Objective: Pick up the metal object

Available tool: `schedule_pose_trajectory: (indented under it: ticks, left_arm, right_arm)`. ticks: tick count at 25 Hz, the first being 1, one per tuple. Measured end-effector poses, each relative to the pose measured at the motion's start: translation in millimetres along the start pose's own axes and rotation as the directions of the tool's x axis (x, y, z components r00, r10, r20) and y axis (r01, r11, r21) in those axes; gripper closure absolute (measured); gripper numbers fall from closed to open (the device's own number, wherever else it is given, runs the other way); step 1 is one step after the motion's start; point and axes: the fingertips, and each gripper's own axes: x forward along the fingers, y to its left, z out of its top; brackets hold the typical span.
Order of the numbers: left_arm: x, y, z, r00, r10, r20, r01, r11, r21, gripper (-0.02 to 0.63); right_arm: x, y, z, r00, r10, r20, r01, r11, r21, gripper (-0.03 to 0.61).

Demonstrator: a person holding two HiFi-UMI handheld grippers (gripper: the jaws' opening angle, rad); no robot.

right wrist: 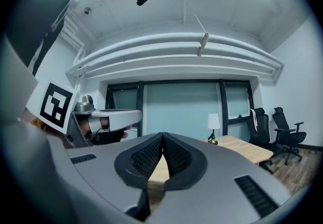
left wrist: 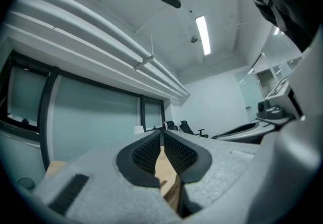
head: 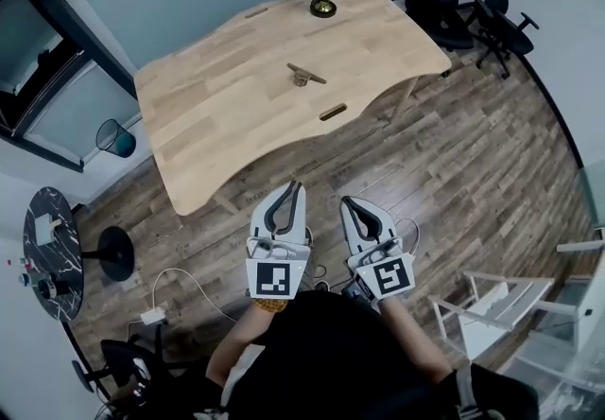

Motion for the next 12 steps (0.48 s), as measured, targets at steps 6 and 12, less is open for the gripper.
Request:
schedule_pose_trajectory:
  ticks: [6,12]
  left_arm:
    - [42,31,-15,1.000,-0.019,0.007,0.020,0.998,-0.066,0.578]
    - [70,56,-30,0.999,-0.037,-0.030,0.035,0.998,-0.055,0.578]
  right_arm:
    - [58,-18,-3,0.997,0.004,-0.072,-0.006,1.000,-0.026,0.577]
    - [102,-15,0,0.995,0.027,-0.092,-0.032,0.998,-0.052,0.577]
